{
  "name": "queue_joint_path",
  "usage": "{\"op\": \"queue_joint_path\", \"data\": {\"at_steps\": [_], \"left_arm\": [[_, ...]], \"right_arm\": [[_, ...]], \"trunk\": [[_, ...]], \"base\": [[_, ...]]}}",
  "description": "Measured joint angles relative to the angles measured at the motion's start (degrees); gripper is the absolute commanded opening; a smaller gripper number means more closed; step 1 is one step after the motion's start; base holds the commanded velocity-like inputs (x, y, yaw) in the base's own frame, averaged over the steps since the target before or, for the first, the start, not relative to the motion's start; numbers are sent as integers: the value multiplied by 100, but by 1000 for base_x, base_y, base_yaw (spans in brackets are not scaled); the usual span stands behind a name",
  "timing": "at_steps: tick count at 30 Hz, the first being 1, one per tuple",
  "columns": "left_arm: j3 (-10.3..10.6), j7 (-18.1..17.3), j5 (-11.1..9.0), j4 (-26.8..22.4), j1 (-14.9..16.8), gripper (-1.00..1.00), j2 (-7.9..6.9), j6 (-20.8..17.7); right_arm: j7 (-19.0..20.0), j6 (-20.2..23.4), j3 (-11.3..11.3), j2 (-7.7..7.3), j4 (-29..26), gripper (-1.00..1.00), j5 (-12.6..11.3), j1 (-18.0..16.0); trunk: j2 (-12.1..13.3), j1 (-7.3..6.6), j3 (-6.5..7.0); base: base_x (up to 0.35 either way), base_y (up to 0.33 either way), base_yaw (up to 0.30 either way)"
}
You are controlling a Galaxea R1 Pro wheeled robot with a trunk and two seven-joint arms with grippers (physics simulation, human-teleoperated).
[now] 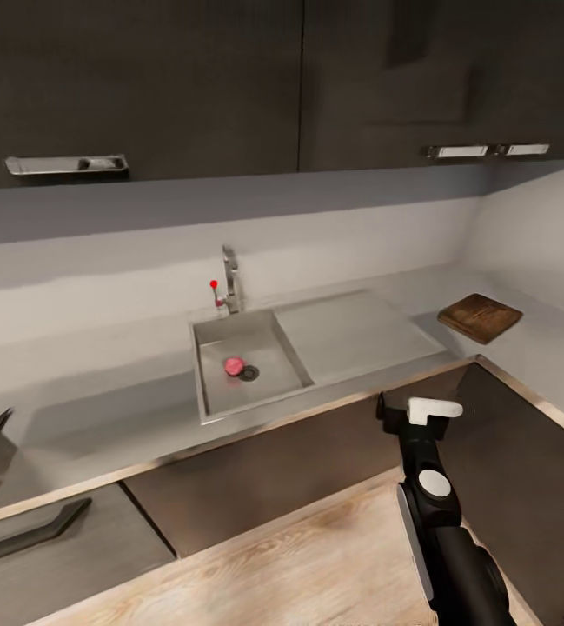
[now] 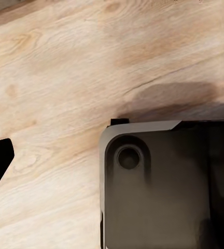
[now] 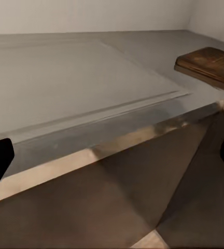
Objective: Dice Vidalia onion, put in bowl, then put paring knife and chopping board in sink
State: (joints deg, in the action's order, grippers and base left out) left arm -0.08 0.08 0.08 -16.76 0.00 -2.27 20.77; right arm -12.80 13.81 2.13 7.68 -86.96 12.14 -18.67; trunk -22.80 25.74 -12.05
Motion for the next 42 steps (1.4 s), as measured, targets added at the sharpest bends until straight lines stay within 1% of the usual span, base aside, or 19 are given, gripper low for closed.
{"op": "queue_joint_path", "data": {"at_steps": [7, 13, 20, 30, 32, 35, 36, 37, 38, 39, 40, 41, 42], "left_arm": [[-7, 0, -1, 0, 0, 100, 0, 1], [-4, 0, 0, 1, 0, 100, -1, 1], [0, 0, 0, 5, 0, 100, -1, 3], [0, -2, 2, 2, 0, 100, -3, 10], [0, -2, 1, 2, 0, 100, -2, 11], [2, -4, 0, 10, 0, 100, -1, 12], [1, -6, 0, 18, 0, 100, -1, 12], [1, -5, 0, 22, 0, 100, -1, 12], [7, -6, 0, 28, 0, 100, 2, 12], [8, -6, 0, 29, 0, 100, 4, 12], [11, -7, 0, 32, 0, 100, 5, 12], [15, -8, -3, 35, -1, 100, 12, 12], [15, -8, -9, 36, 0, 100, 14, 12]], "right_arm": [[0, 4, -2, 1, 7, 100, 0, 0], [0, 4, -3, 2, 7, 100, 0, -1], [-1, -2, -3, 6, 4, 100, 0, -1], [-8, 30, -25, 9, -116, 100, 19, -1], [-10, 113, -23, 2, -215, 100, 22, -1], [-3, 621, -19, -18, -507, 100, 37, -38], [-3, 808, -19, -36, -555, 100, 46, -127], [-4, 903, -20, -53, -571, 100, 54, -198], [-3, 1096, -17, -111, -588, 100, 76, -372], [-2, 1211, -16, -157, -593, 100, 82, -475], [0, 1463, -13, -283, -598, 100, 99, -670], [19, 2075, -8, -598, -594, 100, 123, -1053], [40, 2529, 2, -813, -579, 100, 117, -1400]], "trunk": [[0, -1, 17], [-2, -1, 23], [-1, -1, 24], [-1, 1, 24], [-1, 1, 24], [-1, 1, 24], [-1, 1, 24], [-1, 1, 24], [-1, 1, 24], [-1, 1, 24], [-1, 1, 24], [-1, 1, 25], [-1, 1, 25]], "base": [[142, -224, -245], [201, -224, -143], [183, -200, -23], [21, -23, -1], [2, -2, 0], [0, 0, 0], [0, 0, 0], [0, 0, 0], [0, 0, 0], [0, 0, 0], [0, 0, 0], [0, 0, 0], [0, 0, 0]]}}
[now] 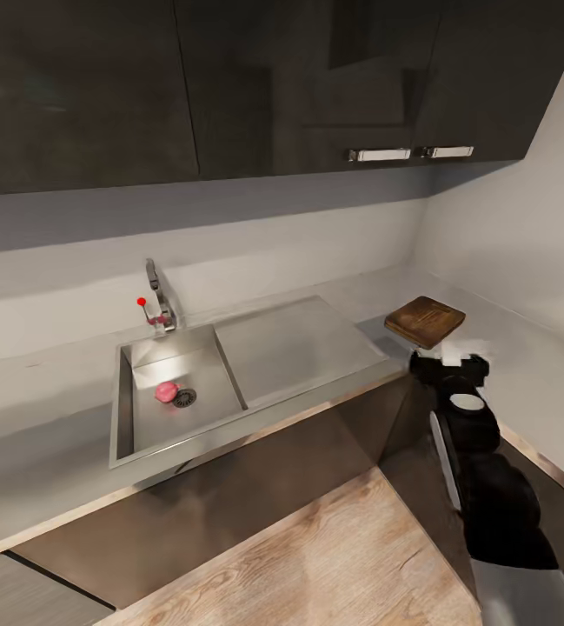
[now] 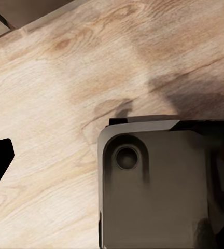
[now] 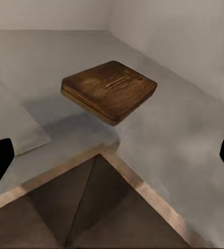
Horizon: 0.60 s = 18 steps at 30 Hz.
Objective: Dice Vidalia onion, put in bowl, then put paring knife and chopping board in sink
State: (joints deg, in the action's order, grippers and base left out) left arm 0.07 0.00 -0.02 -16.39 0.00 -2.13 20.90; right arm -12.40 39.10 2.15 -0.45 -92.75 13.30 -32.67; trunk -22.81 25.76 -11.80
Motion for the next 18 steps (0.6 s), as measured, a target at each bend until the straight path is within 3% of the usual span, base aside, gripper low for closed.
{"op": "queue_joint_path", "data": {"at_steps": [3, 5, 6, 9, 10, 11, 12, 13, 14, 18], "left_arm": [[1, 0, -4, 1, 0, 100, 2, 0], [1, 0, -6, 1, 0, 100, 2, -2], [1, 0, -6, 3, 0, 100, 2, -1], [1, 0, -7, 35, 0, 100, 6, -6], [1, 0, -3, 50, 0, 100, 8, -5], [1, 0, 1, 76, 0, 100, 22, -3], [3, 0, 4, 93, 0, 100, 37, -5], [8, 0, 7, 110, -1, 100, 58, -5], [6, 0, 8, 116, 0, 100, 67, -5], [5, 0, 9, 122, 0, 100, 79, -10]], "right_arm": [[23, 623, 2, -188, 209, 100, -9, -641], [26, 972, -3, -326, 833, 100, 0, -1428], [26, 1011, -4, -379, 1024, 100, -4, -1617], [34, 1121, -1, -880, 2616, 100, 14, -2818], [34, 1125, -1, -970, 2951, 100, -2, -3063], [42, 1127, -5, -1113, 3606, 100, 8, -3521], [76, 1126, -10, -1231, 4225, 100, 10, -4001], [285, 1125, -18, -1434, 5095, 100, 1, -4756], [475, 1125, -27, -1533, 5346, 100, 15, -5280], [1245, 1135, -42, -1688, 5670, 100, 141, -5684]], "trunk": [[0, 0, -1], [0, 0, 0], [0, 0, -1], [1, 1, 0], [0, -1, -1], [2, 1, 0], [0, 0, 1], [4, 2, 0], [-3, -2, 1], [-1, -1, -1]], "base": [[0, 0, 0], [0, 0, 0], [0, 0, 0], [0, 0, 0], [0, 0, 0], [0, -20, 0], [0, -94, 0], [0, -127, 0], [0, -161, 0], [0, -226, 0]]}}
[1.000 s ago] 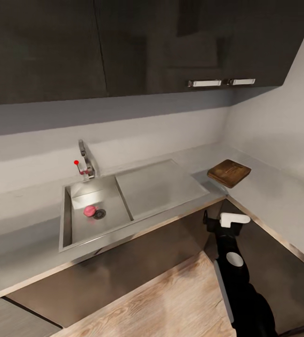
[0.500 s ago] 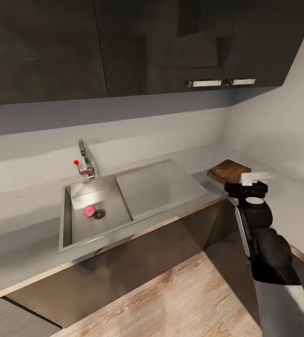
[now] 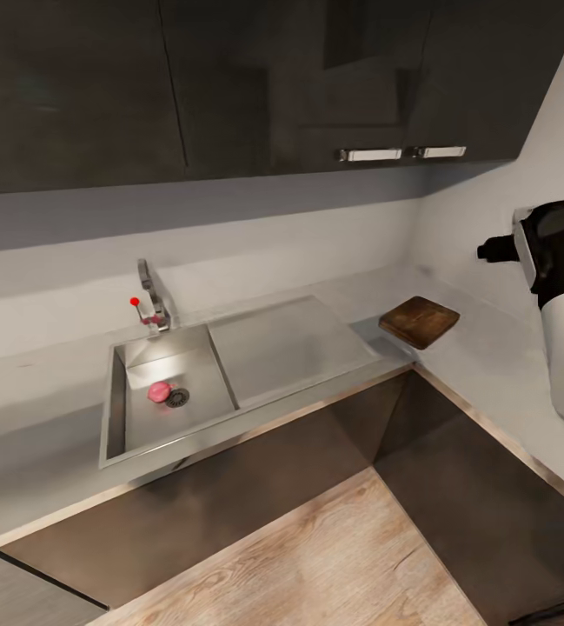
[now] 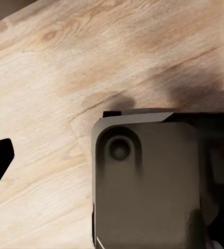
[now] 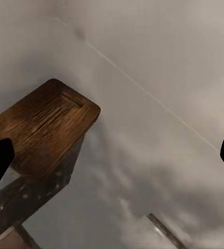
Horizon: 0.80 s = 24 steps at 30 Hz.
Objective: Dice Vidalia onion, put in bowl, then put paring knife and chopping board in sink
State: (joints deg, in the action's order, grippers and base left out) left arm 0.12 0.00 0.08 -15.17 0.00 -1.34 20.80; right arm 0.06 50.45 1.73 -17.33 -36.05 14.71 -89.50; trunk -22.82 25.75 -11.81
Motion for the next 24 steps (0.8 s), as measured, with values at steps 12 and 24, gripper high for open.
{"op": "queue_joint_path", "data": {"at_steps": [12, 24], "left_arm": [[-5, 0, 7, 1, 0, 100, -6, 8], [-4, 0, 8, 1, 0, 100, -6, 7]], "right_arm": [[1372, 0, -161, -221, 50, 100, 407, -97], [1401, -1, -212, -226, 50, 100, 540, -96]], "trunk": [[1, 0, 0], [1, 0, 0]], "base": [[0, -134, 0], [0, -3, 0]]}}
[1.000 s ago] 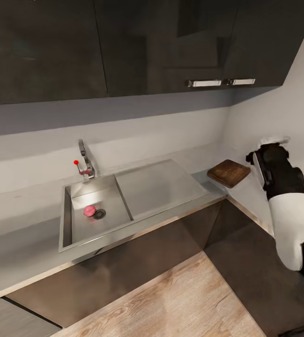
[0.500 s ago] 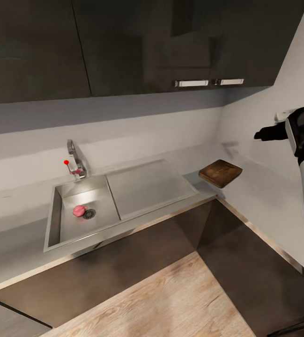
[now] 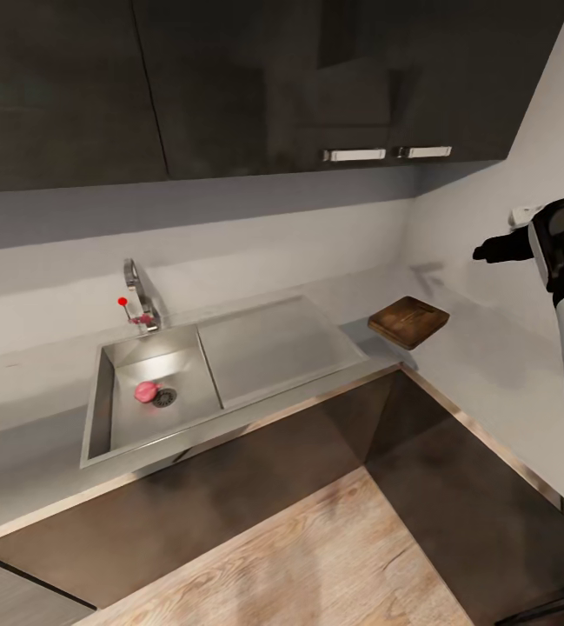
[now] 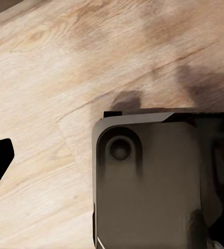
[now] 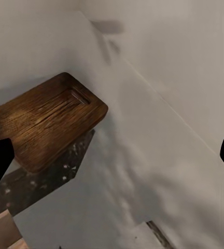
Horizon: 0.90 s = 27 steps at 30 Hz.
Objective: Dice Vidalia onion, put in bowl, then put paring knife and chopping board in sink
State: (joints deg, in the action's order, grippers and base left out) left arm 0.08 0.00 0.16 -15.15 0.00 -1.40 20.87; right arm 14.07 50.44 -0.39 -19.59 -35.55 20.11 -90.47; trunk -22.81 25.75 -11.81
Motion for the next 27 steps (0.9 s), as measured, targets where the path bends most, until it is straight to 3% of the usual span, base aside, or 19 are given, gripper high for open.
{"op": "queue_joint_path", "data": {"at_steps": [27], "left_arm": [[0, 0, 0, 0, 0, 100, 0, -7]], "right_arm": [[1, 0, -1, 27, 17, 100, -9, 0]], "trunk": [[-1, -2, 0]], "base": [[194, -171, 0]]}}
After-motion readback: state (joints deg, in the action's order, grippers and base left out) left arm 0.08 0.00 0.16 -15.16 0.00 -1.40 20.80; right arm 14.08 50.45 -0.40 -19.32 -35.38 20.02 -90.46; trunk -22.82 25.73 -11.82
